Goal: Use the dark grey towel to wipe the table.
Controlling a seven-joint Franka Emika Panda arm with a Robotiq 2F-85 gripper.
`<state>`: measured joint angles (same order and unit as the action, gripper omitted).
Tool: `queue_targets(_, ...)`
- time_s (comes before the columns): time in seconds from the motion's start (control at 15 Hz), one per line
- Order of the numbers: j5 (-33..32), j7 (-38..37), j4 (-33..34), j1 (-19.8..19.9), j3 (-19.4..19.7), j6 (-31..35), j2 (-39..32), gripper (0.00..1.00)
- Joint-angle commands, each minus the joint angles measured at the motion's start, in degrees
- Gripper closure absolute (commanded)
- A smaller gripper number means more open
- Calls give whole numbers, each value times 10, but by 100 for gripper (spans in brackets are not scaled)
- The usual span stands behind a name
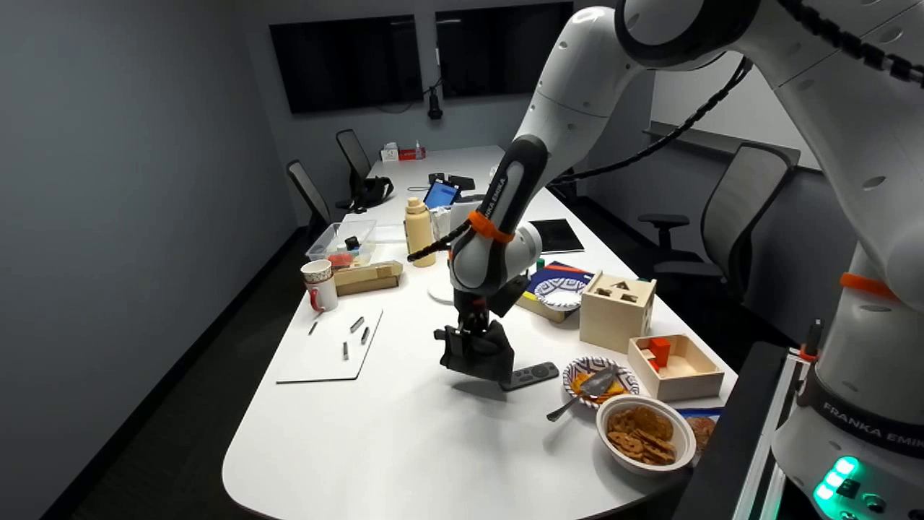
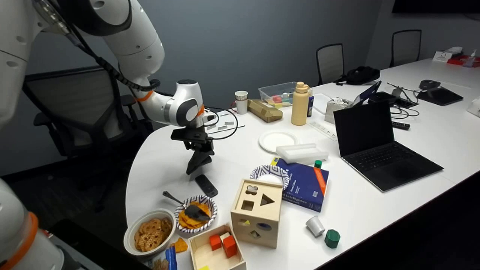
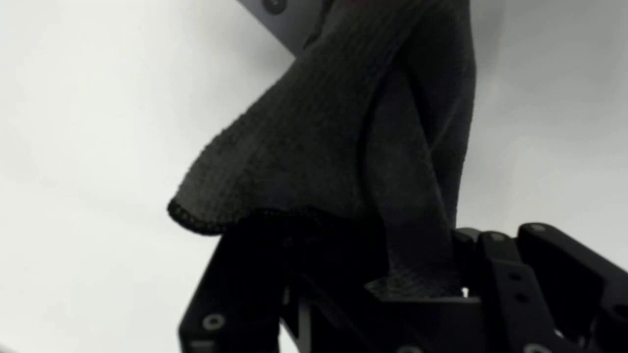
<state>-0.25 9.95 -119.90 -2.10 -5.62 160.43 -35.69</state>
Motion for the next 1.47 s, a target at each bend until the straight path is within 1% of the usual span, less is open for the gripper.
queue_targets(0.0, 3, 18, 40, 45, -2, -3, -14, 100)
queue_targets(0.13, -2, 19, 65, 57, 6, -7, -29, 100)
queue_targets(0.27, 2, 27, 93, 75, 4, -16, -51, 100)
queue_targets(0.47, -1, 24, 136, 86, 15, -36, -89, 100)
queue_targets(0.73, 5, 28, 186, 107, 15, -65, -140, 100)
queue_targets(0.93, 5, 18, 205, 113, 25, -73, -162, 100)
queue_targets(1.27, 3, -10, 206, 112, 60, -51, -160, 100)
queue_targets(1.4, 5, -19, 222, 113, 65, -52, -167, 100)
